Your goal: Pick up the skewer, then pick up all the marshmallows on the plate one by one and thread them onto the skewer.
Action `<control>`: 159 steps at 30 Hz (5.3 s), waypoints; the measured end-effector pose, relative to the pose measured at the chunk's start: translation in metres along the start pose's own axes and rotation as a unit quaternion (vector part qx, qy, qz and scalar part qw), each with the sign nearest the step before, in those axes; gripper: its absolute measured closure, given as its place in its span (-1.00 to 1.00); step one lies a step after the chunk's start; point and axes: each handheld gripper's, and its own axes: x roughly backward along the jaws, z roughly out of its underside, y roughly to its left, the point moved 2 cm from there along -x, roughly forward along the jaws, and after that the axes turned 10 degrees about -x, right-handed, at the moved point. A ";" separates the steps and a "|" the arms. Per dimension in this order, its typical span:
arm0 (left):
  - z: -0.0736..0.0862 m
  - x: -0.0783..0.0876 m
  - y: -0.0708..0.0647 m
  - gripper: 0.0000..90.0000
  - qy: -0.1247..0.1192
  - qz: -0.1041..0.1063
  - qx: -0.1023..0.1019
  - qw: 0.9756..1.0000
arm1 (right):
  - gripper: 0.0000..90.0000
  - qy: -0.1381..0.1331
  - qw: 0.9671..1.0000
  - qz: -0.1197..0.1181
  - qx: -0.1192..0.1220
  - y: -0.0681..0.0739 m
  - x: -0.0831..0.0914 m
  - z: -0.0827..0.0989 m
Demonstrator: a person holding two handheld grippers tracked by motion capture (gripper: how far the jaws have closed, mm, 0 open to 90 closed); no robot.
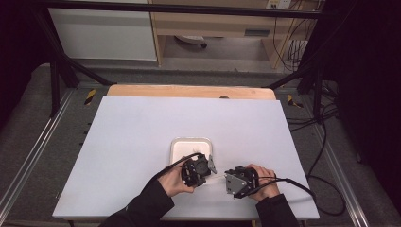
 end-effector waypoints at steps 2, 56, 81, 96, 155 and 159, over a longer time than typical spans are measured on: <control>0.004 0.001 0.002 0.97 -0.005 0.001 0.002 1.000 | 0.54 -0.001 1.000 0.008 -0.027 -0.004 0.003 0.002; 0.173 0.045 -0.013 0.97 -0.195 -0.117 0.219 0.949 | -0.98 -0.066 0.876 -0.013 -0.477 -0.031 -0.002 0.019; 0.179 0.043 -0.016 0.97 -0.211 -0.121 0.227 0.943 | -0.97 -0.090 0.862 -0.023 -0.499 -0.057 -0.046 -0.032; 0.177 0.042 -0.017 0.97 -0.214 -0.121 0.227 0.942 | -0.36 -0.102 0.869 -0.083 -0.476 -0.047 -0.077 -0.045; 0.171 0.042 -0.022 0.97 -0.230 -0.129 0.221 0.939 | 0.59 -0.167 0.850 -0.110 -0.488 -0.060 -0.043 -0.050; 0.170 0.042 -0.022 0.97 -0.232 -0.129 0.221 0.938 | 0.59 -0.181 0.843 -0.114 -0.493 -0.062 -0.034 -0.051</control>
